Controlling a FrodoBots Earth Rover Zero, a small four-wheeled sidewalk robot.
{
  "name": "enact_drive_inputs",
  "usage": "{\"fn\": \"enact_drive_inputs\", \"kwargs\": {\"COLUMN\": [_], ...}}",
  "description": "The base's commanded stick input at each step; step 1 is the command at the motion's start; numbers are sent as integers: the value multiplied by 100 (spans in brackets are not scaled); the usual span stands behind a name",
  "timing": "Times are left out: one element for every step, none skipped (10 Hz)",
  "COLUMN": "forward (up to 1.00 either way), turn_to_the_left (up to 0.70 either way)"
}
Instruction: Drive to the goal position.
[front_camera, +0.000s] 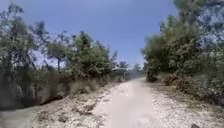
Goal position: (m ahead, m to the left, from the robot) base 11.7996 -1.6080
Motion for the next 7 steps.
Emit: {"fn": "enact_drive_inputs", "kwargs": {"forward": [30, 30, 30, 30, 30, 30, 30], "turn_to_the_left": [0, 0, 0, 0, 0, 0, 0]}}
